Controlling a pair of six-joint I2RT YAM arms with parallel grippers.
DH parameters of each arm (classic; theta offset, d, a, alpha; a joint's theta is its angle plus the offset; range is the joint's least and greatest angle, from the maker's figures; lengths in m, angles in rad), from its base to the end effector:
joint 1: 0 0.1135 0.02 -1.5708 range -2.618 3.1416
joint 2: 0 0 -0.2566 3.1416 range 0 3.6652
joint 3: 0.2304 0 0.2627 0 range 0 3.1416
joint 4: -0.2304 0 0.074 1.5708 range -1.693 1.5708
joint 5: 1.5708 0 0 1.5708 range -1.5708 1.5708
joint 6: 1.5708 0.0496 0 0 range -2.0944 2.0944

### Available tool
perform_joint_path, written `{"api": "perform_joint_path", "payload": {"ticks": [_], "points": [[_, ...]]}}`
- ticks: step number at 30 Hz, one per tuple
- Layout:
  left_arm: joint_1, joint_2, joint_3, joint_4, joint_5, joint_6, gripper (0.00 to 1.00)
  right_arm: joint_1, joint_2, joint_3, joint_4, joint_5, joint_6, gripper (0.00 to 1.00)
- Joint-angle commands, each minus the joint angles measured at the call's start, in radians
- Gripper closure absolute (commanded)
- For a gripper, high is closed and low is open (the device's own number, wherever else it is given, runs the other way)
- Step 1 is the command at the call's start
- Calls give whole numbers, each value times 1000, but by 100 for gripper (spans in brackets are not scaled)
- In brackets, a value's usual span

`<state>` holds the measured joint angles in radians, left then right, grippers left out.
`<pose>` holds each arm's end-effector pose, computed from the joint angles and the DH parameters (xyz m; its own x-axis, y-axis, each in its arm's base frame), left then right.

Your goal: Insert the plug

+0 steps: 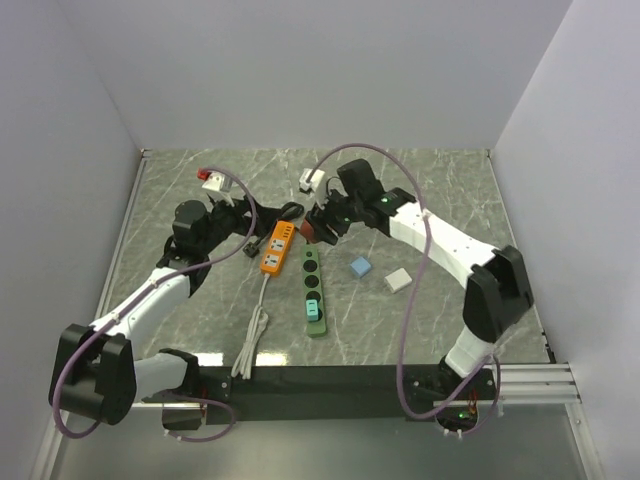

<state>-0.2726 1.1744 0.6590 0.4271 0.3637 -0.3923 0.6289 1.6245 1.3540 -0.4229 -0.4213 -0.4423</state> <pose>0.2773 -0.0959 0.2657 -0.3051 -0.2857 -0.9084 0.5154 0.7526 -0.4098 0.3018 0.2446 0.2830 -0.1285 -0.5765 -0.8069 -0.9362 0.3388 -0.0930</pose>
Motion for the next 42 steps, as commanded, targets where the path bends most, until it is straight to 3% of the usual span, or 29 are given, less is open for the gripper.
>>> {"api": "perform_joint_path", "payload": {"ticks": [1,14,25,33,42], "points": [[6,-32,-13,41,-59,46,0,5,64,123,-89,95,17,100],[27,39,-44,122,92,55,1,31,161,234,-301,112,-71,100],[27,123,-33,154,219,64,0,46,161,234,-297,64,-156,100],[27,247,1,142,329,23,2,78,219,212,-284,105,-199,100],[44,314,44,116,359,1,2,88,201,143,-240,153,-222,100]]}}
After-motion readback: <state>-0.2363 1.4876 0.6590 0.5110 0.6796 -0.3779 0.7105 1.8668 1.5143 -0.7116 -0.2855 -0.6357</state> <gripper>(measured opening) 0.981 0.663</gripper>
